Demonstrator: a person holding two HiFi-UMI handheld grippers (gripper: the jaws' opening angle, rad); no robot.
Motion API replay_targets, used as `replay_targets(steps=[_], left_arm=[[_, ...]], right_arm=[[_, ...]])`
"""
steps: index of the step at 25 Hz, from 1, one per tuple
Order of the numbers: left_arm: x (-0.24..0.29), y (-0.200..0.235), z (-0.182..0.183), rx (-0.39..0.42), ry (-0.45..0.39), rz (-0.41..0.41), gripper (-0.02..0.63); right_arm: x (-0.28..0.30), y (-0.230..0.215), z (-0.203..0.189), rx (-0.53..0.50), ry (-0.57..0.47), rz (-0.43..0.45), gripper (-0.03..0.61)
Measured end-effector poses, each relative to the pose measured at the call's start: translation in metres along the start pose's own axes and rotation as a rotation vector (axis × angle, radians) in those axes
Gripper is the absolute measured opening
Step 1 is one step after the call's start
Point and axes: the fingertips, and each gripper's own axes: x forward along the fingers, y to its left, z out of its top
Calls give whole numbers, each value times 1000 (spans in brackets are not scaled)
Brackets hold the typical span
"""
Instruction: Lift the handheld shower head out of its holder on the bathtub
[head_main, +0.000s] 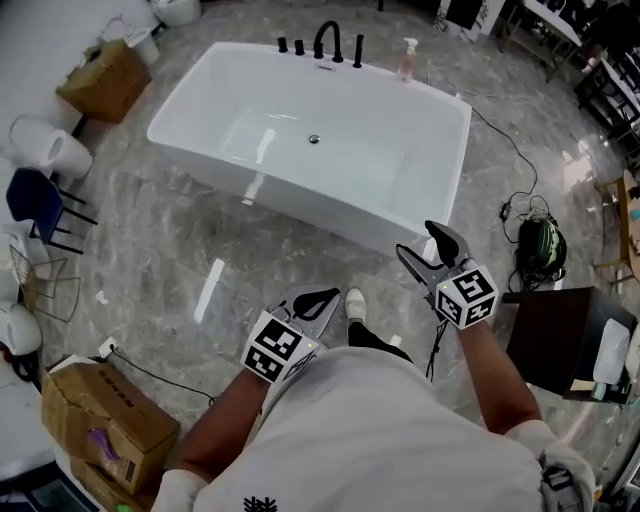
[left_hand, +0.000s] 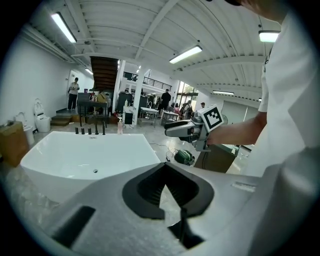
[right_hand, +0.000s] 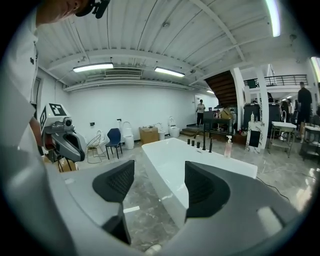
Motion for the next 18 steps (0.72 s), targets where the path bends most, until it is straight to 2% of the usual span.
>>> replay_targets(steps=[5, 9, 18], left_arm=[[36, 30, 42, -13, 3, 22, 6], [57, 51, 60, -26, 2, 34, 6], [58, 132, 80, -48, -16, 10, 6]], right_arm=[[36, -52, 20, 2, -5, 36, 323], [65, -82, 19, 8, 13, 55, 321], [159, -98, 34, 3, 55, 52, 318]])
